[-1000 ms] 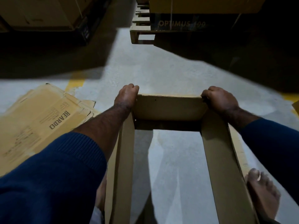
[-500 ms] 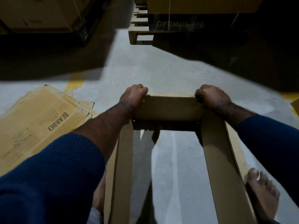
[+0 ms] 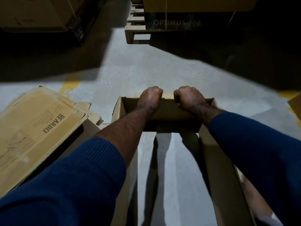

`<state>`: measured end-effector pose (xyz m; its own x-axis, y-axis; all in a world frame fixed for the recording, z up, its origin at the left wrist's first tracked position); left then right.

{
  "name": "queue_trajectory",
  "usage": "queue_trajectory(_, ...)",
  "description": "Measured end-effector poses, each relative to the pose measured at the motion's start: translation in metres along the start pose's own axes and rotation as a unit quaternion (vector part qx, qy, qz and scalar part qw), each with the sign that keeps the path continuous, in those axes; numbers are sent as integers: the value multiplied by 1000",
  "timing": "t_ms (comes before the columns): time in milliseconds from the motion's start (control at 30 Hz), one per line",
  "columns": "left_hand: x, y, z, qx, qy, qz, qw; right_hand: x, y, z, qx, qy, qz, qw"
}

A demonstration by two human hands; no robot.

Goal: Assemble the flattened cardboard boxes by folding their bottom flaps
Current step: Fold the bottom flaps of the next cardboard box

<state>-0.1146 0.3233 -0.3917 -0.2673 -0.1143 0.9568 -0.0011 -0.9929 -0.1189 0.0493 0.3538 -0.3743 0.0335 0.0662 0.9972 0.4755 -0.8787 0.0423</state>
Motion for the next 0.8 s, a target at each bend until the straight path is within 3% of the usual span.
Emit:
queue_trajectory(333, 2, 6, -2, -13, -15, -7, 1000, -20, 1, -3, 4, 28, 22, 999)
queue_trajectory(533, 23, 34, 26, 7, -51, -85, 995, -18, 36, -13, -29, 34, -32, 999)
queue_trajectory(667, 35, 88, 52, 32, 9, -166, 986, 4, 90, -42, -39, -6, -120, 992)
queue_trajectory(800, 40, 171, 72, 53, 64, -230, 970, 22, 165, -67, -55, -33, -144, 988)
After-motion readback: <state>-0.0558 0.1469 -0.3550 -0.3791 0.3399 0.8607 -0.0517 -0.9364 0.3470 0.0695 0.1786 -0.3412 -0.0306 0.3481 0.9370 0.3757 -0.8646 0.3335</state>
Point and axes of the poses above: each hand's wrist, its own y-axis away from the middle knuckle, its own x-axis out of the back of the hand, z = x × y, the point moved 1 cm from there along -y, towards the middle knuckle, and after that the axes turned 2 degrees about y, right-handed, at the moved point
